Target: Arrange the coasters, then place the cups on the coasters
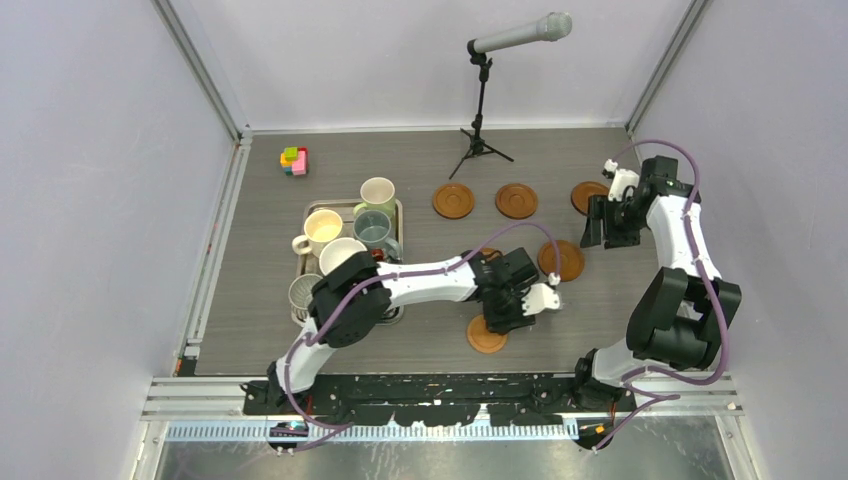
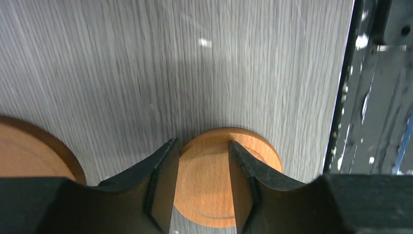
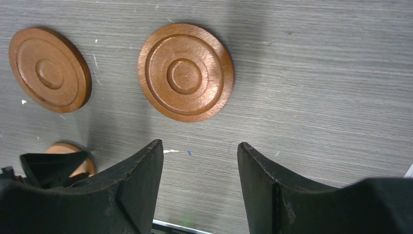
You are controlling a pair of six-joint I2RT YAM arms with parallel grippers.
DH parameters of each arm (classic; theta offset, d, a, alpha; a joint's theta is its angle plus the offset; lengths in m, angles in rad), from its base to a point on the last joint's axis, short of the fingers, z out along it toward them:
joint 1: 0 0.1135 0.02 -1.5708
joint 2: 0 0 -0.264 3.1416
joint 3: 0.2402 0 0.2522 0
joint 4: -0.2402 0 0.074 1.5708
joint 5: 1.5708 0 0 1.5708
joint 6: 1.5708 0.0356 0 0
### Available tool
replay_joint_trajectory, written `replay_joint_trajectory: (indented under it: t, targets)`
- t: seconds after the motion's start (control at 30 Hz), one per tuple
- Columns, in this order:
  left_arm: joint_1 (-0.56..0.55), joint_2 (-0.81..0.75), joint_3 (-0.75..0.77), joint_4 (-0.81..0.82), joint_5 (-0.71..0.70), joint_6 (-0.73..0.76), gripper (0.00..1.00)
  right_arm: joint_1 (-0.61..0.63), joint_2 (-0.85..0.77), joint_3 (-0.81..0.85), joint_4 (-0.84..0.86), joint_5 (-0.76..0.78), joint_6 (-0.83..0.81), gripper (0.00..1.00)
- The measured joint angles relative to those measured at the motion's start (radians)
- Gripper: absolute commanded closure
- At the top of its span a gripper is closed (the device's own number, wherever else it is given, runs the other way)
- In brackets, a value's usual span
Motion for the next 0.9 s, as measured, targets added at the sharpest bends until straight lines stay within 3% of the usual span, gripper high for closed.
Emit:
replay_joint_trajectory:
  t: [0.43,0.9]
  targets:
    - [-0.013,0.228,0.357,-0.019,0.004,-0.048,0.58,-0.124,0.035,0.004,-0.001,-0.04,-0.041,0.38]
    - [-0.017,0.319,0.493,-0.031,0.053,-0.107,0.58,-0.141,0.08,0.008,-0.005,-0.063,-0.055,0.38]
